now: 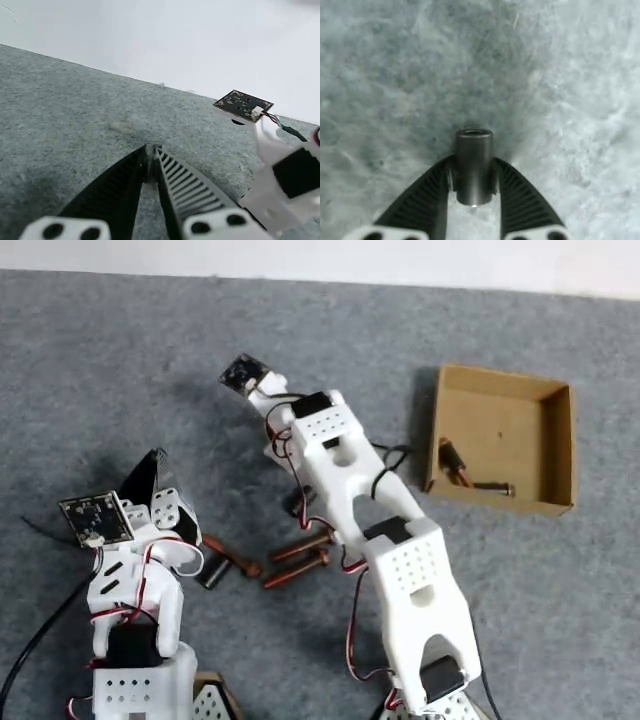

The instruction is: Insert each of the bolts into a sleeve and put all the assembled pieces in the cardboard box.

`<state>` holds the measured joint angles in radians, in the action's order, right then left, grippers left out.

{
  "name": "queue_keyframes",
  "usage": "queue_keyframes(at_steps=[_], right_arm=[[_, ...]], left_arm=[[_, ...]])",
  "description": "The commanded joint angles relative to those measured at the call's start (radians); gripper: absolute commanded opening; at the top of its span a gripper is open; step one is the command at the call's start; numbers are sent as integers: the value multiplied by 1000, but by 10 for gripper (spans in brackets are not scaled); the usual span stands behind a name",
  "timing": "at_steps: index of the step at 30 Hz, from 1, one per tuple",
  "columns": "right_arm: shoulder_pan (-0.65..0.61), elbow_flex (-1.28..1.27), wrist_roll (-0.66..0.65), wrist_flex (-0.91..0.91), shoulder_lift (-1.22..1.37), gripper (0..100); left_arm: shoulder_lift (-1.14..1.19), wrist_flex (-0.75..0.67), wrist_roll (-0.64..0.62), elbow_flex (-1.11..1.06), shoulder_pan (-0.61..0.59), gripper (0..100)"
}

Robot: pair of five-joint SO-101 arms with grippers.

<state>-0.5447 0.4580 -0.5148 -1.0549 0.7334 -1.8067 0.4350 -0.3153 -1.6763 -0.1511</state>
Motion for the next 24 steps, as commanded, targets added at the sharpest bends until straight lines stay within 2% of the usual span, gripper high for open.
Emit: queue_keyframes(at_steps=[1, 6, 10, 13, 20, 24], right_arm=[[35, -18, 63, -19, -127, 5], [53, -102, 72, -22, -255, 5], [47, -278, 72, 21, -409, 5], [48, -455, 74, 108, -555, 5], [54, -961, 173, 351, -960, 5], [70, -1207, 198, 410, -1193, 5]], left_arm=[[-5, 0, 11, -21, 10, 38], [-5, 3, 11, -21, 10, 38], [-5, 3, 11, -21, 10, 38], [-5, 3, 11, -21, 10, 38], [-5, 0, 11, -21, 16, 38], [-5, 0, 11, -21, 16, 38]])
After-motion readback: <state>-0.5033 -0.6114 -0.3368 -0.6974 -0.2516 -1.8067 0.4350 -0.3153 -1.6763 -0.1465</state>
